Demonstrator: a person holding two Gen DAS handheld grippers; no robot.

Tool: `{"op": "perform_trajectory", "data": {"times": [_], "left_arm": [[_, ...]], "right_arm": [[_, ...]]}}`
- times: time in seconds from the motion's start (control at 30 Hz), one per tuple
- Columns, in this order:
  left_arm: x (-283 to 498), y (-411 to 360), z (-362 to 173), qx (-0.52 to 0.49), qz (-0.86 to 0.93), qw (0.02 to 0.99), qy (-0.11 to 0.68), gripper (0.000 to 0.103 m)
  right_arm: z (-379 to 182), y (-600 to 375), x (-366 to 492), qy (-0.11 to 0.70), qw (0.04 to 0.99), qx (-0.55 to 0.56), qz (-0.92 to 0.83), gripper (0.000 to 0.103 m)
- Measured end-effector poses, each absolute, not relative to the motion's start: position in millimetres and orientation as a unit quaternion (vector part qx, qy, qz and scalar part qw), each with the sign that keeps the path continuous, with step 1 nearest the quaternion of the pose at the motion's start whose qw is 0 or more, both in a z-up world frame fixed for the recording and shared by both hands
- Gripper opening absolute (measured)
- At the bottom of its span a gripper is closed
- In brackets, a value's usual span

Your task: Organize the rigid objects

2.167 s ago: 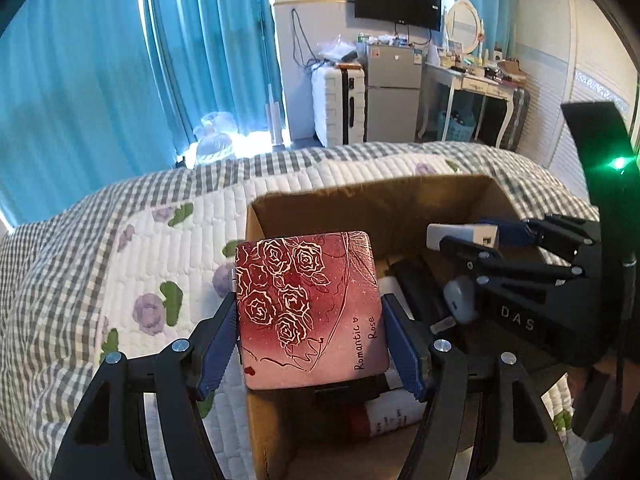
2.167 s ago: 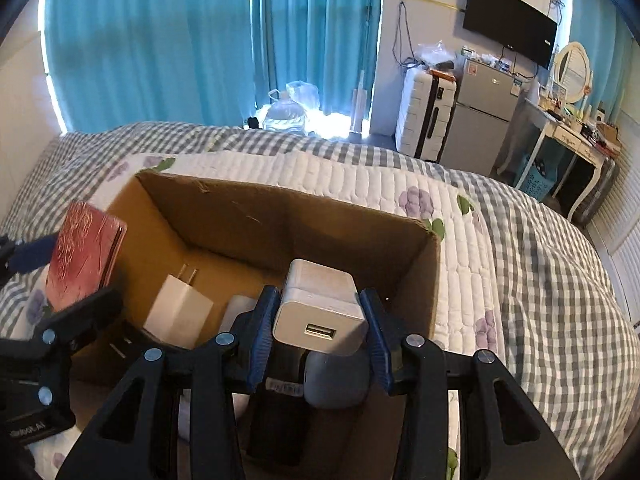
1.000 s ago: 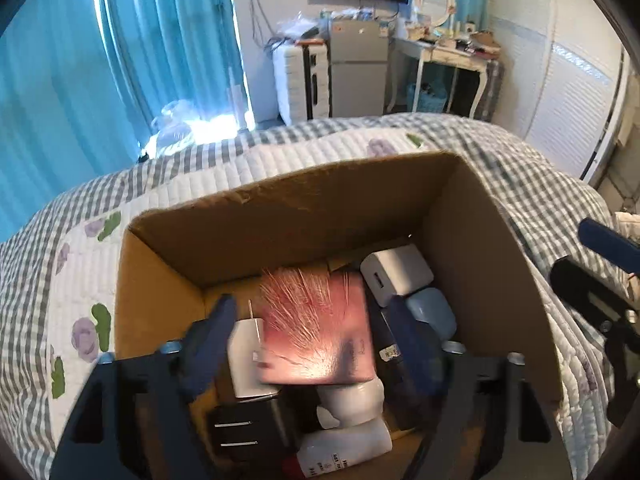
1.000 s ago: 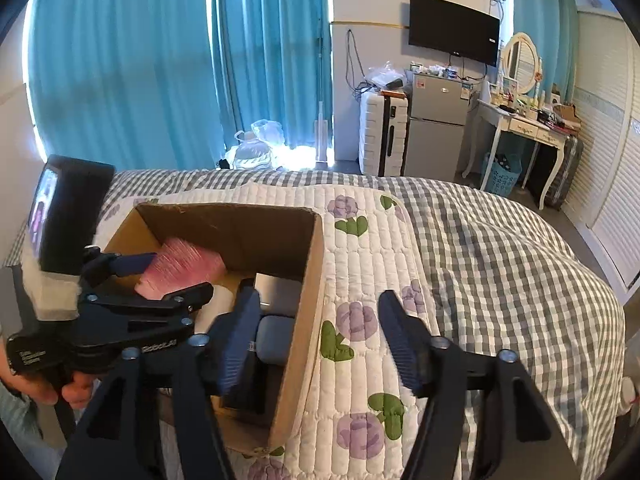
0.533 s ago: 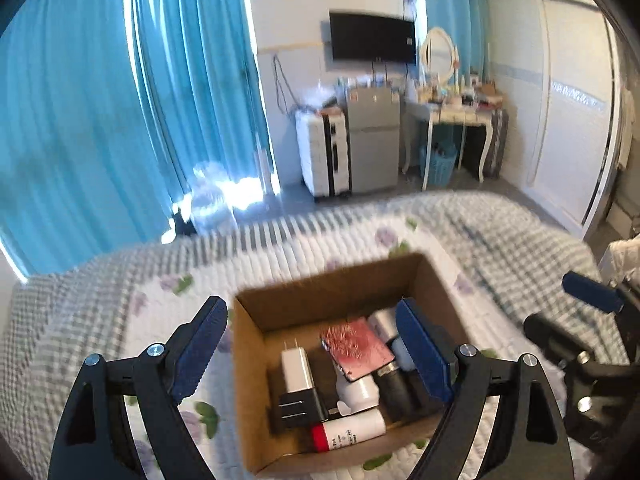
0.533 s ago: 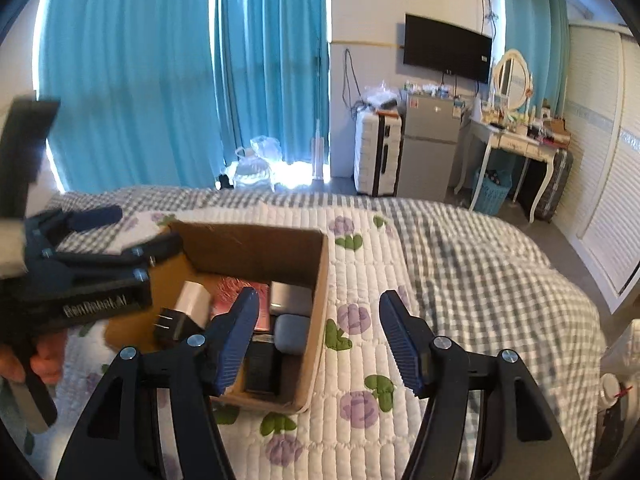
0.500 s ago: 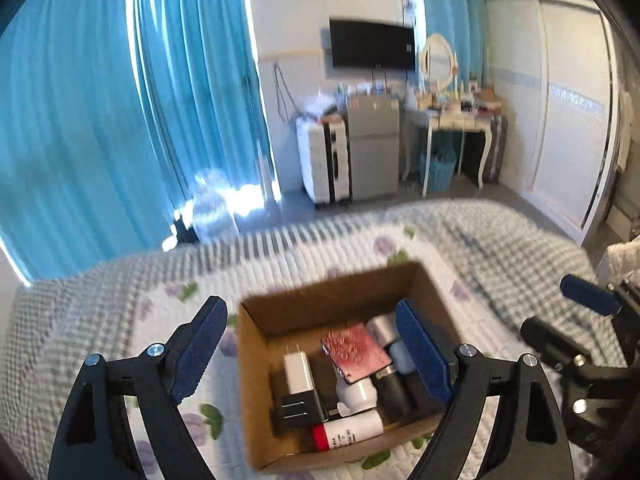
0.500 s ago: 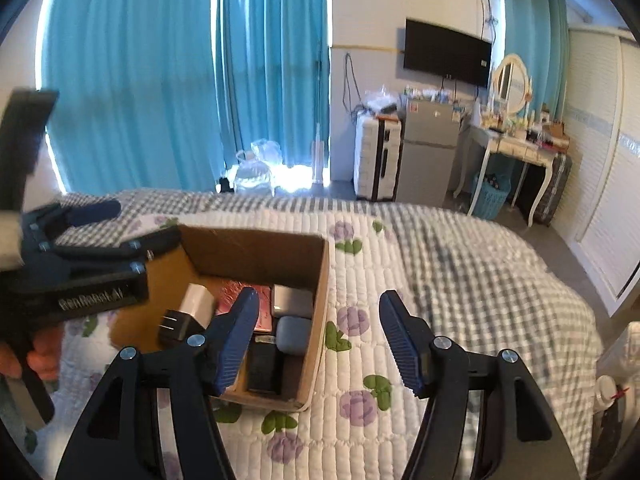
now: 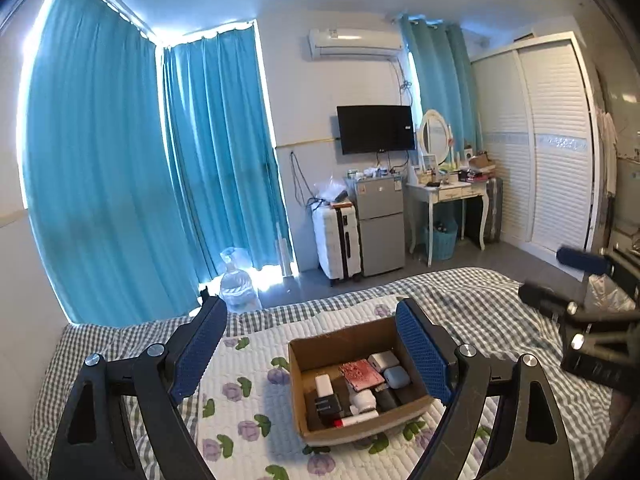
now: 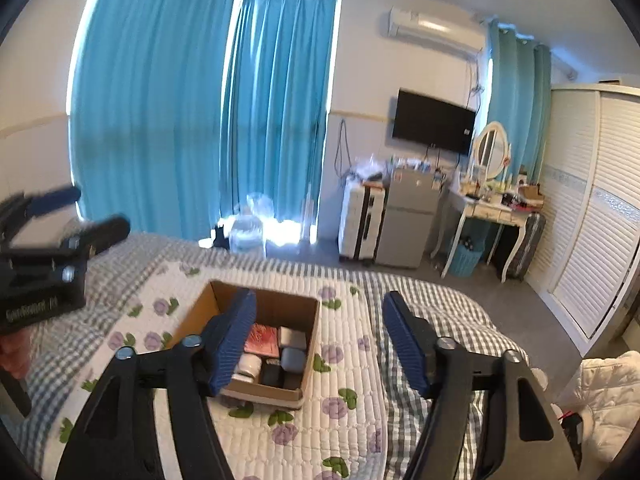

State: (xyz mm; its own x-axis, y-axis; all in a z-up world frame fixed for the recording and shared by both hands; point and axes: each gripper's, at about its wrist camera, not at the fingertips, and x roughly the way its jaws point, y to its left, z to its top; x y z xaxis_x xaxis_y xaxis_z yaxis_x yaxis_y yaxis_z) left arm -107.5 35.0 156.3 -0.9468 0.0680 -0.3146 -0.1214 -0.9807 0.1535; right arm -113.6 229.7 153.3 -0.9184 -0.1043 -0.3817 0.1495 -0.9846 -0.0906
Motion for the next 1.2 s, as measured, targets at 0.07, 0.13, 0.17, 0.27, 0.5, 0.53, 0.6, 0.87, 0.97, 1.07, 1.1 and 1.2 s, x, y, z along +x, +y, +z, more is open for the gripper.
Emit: {"op": "perform_trajectory", "data": {"times": [0.07, 0.13, 0.17, 0.27, 0.5, 0.53, 0.6, 0.87, 0.97, 1.07, 1.1, 1.2], "left_arm": [[-96, 33, 149, -0.141, 0.984, 0.047, 0.096, 0.089], [-87, 30, 138, -0.131, 0.986, 0.037, 0.100, 0.094], [-84, 28, 131, -0.126, 0.987, 0.037, 0.097, 0.096], [-82, 21, 107, -0.122, 0.989, 0.038, 0.068, 0.103], [-85, 13, 35, -0.126, 0.990, -0.005, 0.057, 0.103], [-84, 11, 27, -0.133, 0.990, -0.004, 0.047, 0.103], [-89, 5, 10, -0.150, 0.988, 0.003, 0.020, 0.103], [-93, -2, -20, -0.165, 0.986, -0.011, 0.007, 0.103], [-93, -5, -20, -0.165, 0.986, -0.014, 0.003, 0.103], [-93, -6, -23, -0.166, 0.986, -0.016, 0.003, 0.103], [-93, -5, -23, -0.168, 0.986, -0.015, 0.005, 0.103], [-92, -1, -26, -0.167, 0.986, -0.014, 0.010, 0.103]], "right_arm": [[155, 229, -98, 0.052, 0.071, 0.166, -0.982, 0.072], [150, 226, -88, 0.050, 0.074, 0.153, -0.984, 0.072], [148, 226, -86, 0.047, 0.074, 0.150, -0.985, 0.074], [128, 229, -88, 0.019, 0.072, 0.145, -0.987, 0.087], [60, 223, -112, -0.004, 0.100, 0.152, -0.983, 0.103], [47, 221, -114, 0.000, 0.095, 0.152, -0.984, 0.103], [26, 219, -113, 0.006, 0.090, 0.147, -0.985, 0.103], [-17, 214, -118, 0.032, 0.087, 0.153, -0.984, 0.103], [-19, 215, -118, 0.025, 0.089, 0.152, -0.984, 0.103], [-21, 212, -118, 0.031, 0.087, 0.154, -0.984, 0.103], [-22, 211, -118, 0.034, 0.086, 0.156, -0.983, 0.103], [-25, 209, -120, 0.036, 0.087, 0.161, -0.982, 0.103]]}}
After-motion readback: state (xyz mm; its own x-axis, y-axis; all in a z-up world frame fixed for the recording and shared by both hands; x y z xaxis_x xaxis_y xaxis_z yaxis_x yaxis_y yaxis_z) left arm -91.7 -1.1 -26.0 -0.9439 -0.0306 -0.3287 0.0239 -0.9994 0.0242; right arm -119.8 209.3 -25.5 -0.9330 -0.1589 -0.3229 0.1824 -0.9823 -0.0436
